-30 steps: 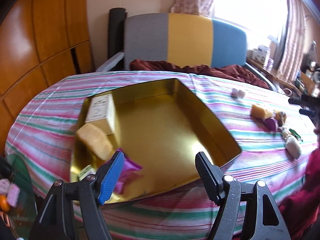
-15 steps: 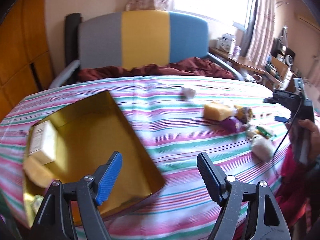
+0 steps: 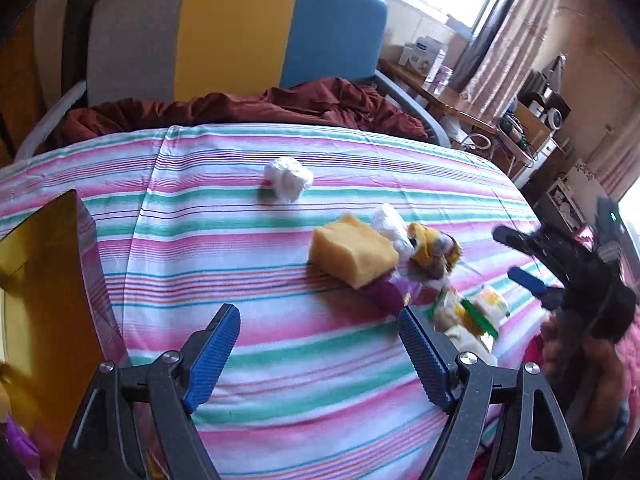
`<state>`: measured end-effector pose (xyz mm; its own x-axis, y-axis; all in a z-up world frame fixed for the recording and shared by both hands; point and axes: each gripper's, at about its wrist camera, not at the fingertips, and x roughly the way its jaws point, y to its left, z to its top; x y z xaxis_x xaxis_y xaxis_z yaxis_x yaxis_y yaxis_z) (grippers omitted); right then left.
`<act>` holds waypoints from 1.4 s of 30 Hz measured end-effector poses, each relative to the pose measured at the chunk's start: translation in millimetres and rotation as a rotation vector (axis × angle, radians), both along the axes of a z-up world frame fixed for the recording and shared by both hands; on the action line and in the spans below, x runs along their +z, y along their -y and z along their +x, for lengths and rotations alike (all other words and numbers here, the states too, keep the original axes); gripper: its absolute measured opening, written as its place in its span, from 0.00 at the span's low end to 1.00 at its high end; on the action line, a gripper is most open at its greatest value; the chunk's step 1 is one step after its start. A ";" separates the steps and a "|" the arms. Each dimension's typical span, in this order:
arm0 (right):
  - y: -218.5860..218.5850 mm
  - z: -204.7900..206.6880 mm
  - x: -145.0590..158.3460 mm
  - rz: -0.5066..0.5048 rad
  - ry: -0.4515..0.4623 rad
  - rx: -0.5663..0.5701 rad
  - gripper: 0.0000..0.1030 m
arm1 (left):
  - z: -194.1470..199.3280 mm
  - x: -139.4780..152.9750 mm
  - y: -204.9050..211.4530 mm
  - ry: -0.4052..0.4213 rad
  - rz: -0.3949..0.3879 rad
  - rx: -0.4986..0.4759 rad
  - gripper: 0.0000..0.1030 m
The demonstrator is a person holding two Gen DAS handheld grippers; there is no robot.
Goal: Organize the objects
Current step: 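Move both grippers back over the remaining items on the tablecloth, then grasp the plastic-wrapped white bundle with the left gripper and lift it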
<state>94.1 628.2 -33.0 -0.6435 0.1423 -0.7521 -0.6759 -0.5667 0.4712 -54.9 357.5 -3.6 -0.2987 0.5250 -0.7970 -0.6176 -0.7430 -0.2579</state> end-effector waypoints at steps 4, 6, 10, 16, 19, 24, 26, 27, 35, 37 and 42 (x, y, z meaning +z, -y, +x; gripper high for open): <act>1.4 -2.2 -0.9 -0.015 -0.010 0.023 0.82 | -34.7 -3.4 -5.6 0.044 -0.002 0.072 0.79; 3.1 -3.1 -0.1 -0.018 -0.018 0.036 0.82 | -48.7 -5.1 -10.5 0.030 -0.015 0.084 0.79; 6.3 -5.3 1.8 -0.021 -0.030 0.060 0.82 | -75.2 -14.3 -25.5 0.035 -0.040 0.089 0.78; 10.3 -9.9 0.3 -0.037 -0.036 0.096 0.82 | -111.4 -20.6 -56.5 0.047 -0.026 0.100 0.66; 10.5 -11.5 -0.5 -0.041 -0.035 0.106 0.82 | -126.0 -27.9 -77.7 0.043 -0.040 0.099 0.66; 8.7 -12.3 -3.8 -0.059 -0.032 0.107 0.82 | -150.3 -47.5 -106.2 0.031 -0.093 0.105 0.68; 8.6 -14.1 -5.3 -0.062 -0.024 0.111 0.82 | -159.2 -58.9 -115.7 0.030 -0.127 0.111 0.67; 8.6 -14.5 -5.9 -0.064 -0.021 0.113 0.82 | -162.8 -65.3 -119.0 0.035 -0.147 0.113 0.65; -1.4 -6.2 -8.3 -0.073 -0.020 0.056 0.82 | -136.2 -76.0 -103.8 -0.103 -0.230 0.079 0.34; -5.3 -2.3 -9.6 -0.085 -0.026 0.035 0.82 | -122.9 -75.8 -93.1 -0.110 -0.232 0.078 0.34; -21.6 17.8 -12.8 -0.139 -0.073 -0.074 0.82 | -77.7 -73.7 -66.2 -0.116 -0.246 0.072 0.34</act>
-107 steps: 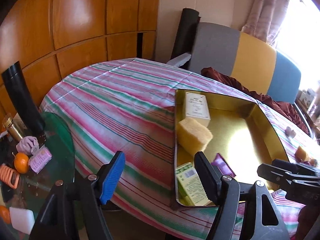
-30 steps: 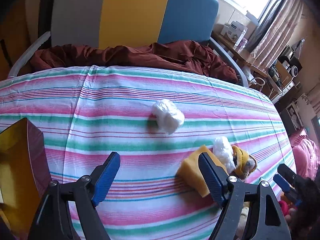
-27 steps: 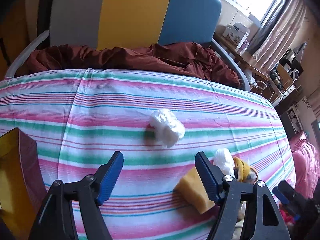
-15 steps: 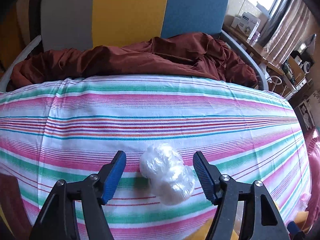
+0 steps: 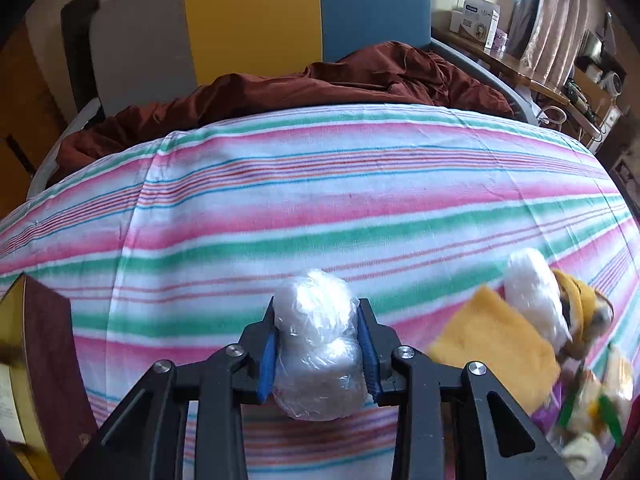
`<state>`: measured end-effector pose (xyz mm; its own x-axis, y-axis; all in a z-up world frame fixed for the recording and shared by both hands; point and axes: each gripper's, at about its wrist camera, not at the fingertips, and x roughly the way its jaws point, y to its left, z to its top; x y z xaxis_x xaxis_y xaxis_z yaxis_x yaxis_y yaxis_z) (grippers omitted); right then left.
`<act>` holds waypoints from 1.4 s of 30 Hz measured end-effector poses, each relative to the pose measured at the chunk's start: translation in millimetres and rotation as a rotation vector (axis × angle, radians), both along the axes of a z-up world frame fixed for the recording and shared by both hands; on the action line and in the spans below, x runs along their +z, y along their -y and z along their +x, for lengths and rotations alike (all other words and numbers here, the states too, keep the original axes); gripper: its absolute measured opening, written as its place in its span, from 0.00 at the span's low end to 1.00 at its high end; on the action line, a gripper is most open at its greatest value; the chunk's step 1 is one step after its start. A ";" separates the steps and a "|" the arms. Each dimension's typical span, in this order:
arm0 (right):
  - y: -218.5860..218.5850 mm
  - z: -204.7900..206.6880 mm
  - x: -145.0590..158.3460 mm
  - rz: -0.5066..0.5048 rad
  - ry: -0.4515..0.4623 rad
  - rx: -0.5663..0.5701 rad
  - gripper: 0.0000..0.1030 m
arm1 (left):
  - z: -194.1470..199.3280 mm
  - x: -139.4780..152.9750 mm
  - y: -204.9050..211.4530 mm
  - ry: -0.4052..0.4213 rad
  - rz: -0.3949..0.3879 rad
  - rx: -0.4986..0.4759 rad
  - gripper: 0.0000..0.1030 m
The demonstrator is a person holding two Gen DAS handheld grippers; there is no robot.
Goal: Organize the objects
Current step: 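Grasp the plastic-wrapped white bundle with the left gripper and lift it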
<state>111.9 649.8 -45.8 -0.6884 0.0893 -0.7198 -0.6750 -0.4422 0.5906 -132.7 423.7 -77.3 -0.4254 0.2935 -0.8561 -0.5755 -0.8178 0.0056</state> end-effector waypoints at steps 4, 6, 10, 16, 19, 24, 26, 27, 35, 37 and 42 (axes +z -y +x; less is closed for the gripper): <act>-9.4 10.9 -5.6 -0.075 -0.053 -0.049 0.82 | 47.2 1.4 22.5 0.004 0.019 -0.017 0.34; -9.9 11.2 -8.3 -0.097 -0.056 -0.051 0.82 | 76.2 0.9 36.3 -0.004 0.038 -0.046 0.34; -8.2 10.6 -11.4 -0.085 0.010 -0.070 0.82 | 129.9 -2.0 60.3 -0.078 0.054 -0.116 0.34; -8.0 11.1 -27.6 -0.093 0.207 -0.113 0.82 | 156.4 -4.9 78.7 -0.110 0.089 -0.173 0.34; -0.6 2.1 -29.8 -0.074 0.260 -0.072 0.82 | 153.3 -5.5 82.1 -0.097 0.117 -0.176 0.34; -6.3 7.9 -25.1 -0.231 -0.135 -0.025 0.83 | 154.5 -7.9 84.2 -0.121 0.139 -0.179 0.34; -6.6 9.4 -18.3 -0.183 -0.133 -0.040 0.82 | 155.4 -8.5 85.9 -0.124 0.144 -0.181 0.35; -6.6 9.2 -17.3 -0.157 -0.094 -0.050 0.82 | 155.9 -8.6 86.5 -0.124 0.146 -0.183 0.35; -5.5 3.7 -36.8 -0.210 0.041 -0.032 0.82 | 158.6 -10.3 88.7 -0.140 0.163 -0.191 0.35; -4.2 0.7 -37.9 -0.207 0.070 -0.022 0.82 | 157.6 -10.7 89.9 -0.135 0.176 -0.189 0.35; 0.7 -5.9 -21.1 -0.177 -0.028 0.039 0.72 | 156.4 -11.2 89.4 -0.132 0.189 -0.189 0.36</act>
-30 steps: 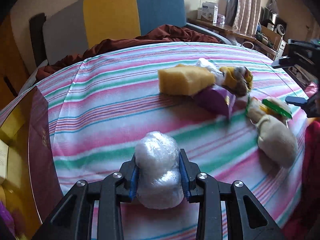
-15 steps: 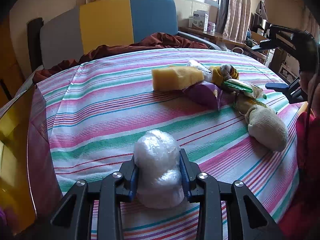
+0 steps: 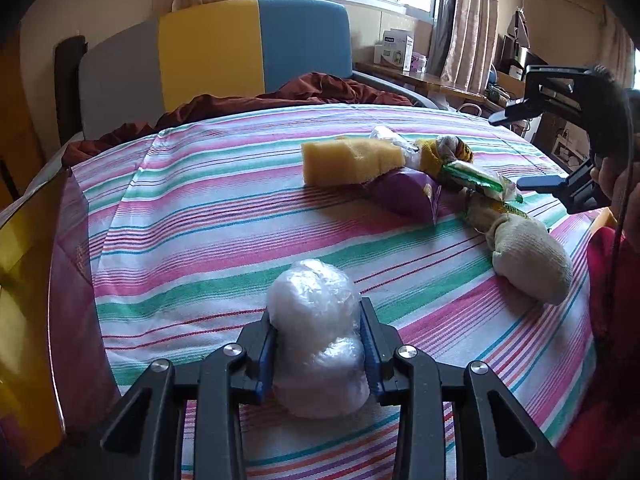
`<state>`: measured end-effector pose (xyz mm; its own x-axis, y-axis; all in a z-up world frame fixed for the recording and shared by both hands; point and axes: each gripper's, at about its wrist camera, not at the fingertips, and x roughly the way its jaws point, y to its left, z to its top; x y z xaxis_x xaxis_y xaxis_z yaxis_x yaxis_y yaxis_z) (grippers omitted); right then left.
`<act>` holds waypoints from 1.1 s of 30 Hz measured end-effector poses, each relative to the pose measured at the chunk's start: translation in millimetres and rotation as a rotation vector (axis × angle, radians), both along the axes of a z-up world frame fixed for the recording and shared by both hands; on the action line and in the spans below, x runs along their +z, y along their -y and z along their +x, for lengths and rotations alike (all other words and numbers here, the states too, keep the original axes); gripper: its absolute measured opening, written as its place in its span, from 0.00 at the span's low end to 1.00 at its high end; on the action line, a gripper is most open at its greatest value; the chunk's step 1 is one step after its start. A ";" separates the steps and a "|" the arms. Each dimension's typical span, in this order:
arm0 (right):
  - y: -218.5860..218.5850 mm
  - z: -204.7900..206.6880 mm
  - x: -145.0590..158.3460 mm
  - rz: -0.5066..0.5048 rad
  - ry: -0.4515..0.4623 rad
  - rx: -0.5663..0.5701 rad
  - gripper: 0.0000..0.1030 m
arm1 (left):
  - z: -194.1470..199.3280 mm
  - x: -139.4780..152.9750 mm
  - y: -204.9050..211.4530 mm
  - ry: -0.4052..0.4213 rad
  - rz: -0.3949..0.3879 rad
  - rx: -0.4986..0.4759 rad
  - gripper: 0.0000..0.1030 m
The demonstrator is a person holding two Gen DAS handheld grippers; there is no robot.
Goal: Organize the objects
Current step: 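Grasp the plastic-wrapped white bundle with the left gripper and lift it, then grasp the WEIDAN cracker bag with the right gripper while the left gripper holds the bundle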
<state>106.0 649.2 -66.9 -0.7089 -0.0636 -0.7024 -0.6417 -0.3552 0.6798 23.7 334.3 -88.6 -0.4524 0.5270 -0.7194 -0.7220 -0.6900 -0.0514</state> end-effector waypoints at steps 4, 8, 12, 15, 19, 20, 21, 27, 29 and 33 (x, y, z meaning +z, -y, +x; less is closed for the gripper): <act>11.3 -17.8 5.6 -0.063 -0.111 0.139 0.70 | -2.1 -0.4 0.9 0.011 0.016 -0.001 0.36; 30.6 -45.0 7.1 -0.072 -0.097 0.303 0.70 | -3.5 -0.8 1.5 0.019 0.026 -0.001 0.36; 32.8 -46.3 5.5 -0.030 -0.015 0.298 0.66 | -3.7 -1.1 2.4 0.021 0.033 -0.003 0.37; 13.3 -33.6 5.9 0.038 0.075 0.156 0.66 | -3.9 -1.0 2.4 0.021 0.033 -0.003 0.37; -16.1 -8.3 -6.1 -0.050 0.105 -0.028 0.66 | -4.4 -1.1 2.5 0.023 0.035 -0.003 0.37; -20.7 -1.6 -2.5 -0.053 0.071 -0.059 0.66 | -4.5 -1.1 2.5 0.021 0.033 -0.004 0.37; -23.8 4.8 2.1 -0.035 0.068 -0.096 0.66 | -4.3 -1.1 2.6 0.019 0.031 -0.004 0.37; -33.3 32.6 26.2 0.114 0.111 -0.275 0.66 | -4.9 -1.7 3.3 0.019 0.035 -0.007 0.37; -32.3 32.6 22.7 0.119 0.160 -0.299 0.66 | -5.0 -1.7 3.4 0.021 0.037 -0.007 0.37; -29.5 21.7 21.6 0.134 0.262 -0.284 0.66 | -5.7 -1.8 4.2 0.028 0.044 -0.008 0.37</act>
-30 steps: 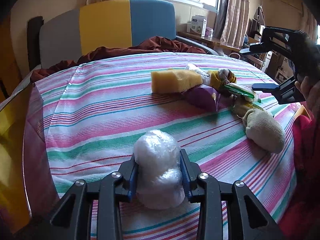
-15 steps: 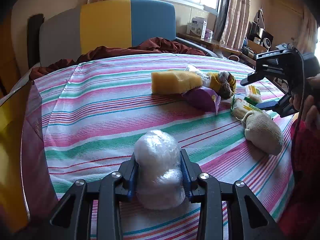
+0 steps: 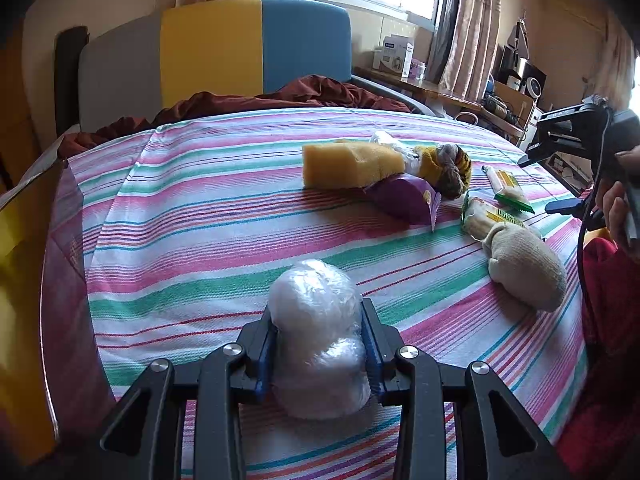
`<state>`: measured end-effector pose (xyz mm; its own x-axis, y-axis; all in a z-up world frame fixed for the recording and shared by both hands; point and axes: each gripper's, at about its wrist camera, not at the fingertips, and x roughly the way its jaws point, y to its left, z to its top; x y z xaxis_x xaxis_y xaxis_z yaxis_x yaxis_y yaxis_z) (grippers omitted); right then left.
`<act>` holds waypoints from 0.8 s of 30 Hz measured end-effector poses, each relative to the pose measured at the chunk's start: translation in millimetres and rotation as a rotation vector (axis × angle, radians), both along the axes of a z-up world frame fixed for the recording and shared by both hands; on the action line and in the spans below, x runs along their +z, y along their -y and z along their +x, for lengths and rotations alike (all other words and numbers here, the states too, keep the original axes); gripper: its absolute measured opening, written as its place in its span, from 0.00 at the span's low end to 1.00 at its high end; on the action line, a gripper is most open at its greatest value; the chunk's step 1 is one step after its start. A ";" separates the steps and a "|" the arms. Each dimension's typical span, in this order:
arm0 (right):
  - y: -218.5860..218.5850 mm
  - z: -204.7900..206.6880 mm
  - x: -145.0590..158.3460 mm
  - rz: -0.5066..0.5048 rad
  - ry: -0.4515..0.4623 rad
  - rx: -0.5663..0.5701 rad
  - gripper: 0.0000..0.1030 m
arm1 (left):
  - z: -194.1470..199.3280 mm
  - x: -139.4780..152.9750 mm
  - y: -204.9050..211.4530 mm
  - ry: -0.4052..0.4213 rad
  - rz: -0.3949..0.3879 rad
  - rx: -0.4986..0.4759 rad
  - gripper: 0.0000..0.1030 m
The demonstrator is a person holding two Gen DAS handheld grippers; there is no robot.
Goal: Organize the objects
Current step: 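Grasp the WEIDAN cracker bag with the right gripper while the left gripper holds the bundle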
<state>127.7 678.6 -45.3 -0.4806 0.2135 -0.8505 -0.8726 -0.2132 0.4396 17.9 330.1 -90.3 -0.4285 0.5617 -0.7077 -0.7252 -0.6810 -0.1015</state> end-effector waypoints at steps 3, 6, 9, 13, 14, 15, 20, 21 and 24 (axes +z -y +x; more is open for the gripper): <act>-10.3 -24.2 7.3 0.042 0.095 0.046 0.66 | -0.6 0.3 1.0 0.008 0.007 -0.002 0.37; -20.8 -52.8 1.5 0.115 0.202 0.111 0.66 | 0.2 0.3 1.0 0.008 0.008 -0.004 0.37; -25.1 -57.8 -24.0 0.117 0.269 0.145 0.63 | 0.3 0.2 1.3 0.010 0.010 -0.004 0.37; -29.7 -58.9 -31.8 0.096 0.294 0.176 0.51 | 0.9 0.4 1.2 0.003 0.004 -0.003 0.37; -28.8 -59.0 -33.5 0.101 0.314 0.184 0.48 | 0.7 0.4 1.6 0.004 0.006 -0.003 0.37; -27.0 -60.0 -32.3 0.118 0.338 0.194 0.45 | 0.5 0.5 1.8 0.005 0.006 -0.002 0.37; -22.6 -60.5 -32.9 0.149 0.379 0.240 0.45 | -0.2 1.1 2.1 0.013 0.004 -0.007 0.36; -21.8 -60.6 -33.6 0.155 0.391 0.248 0.45 | -0.7 1.6 2.2 0.018 0.003 -0.009 0.35; -21.3 -57.9 -33.3 0.166 0.404 0.254 0.45 | -0.5 2.2 2.0 0.021 -0.006 -0.014 0.35</act>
<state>69.8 700.0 -78.5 -0.1746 0.2810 -0.9437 -0.8774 -0.4793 0.0196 17.4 328.1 -88.1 -0.4055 0.5631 -0.7201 -0.7321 -0.6717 -0.1131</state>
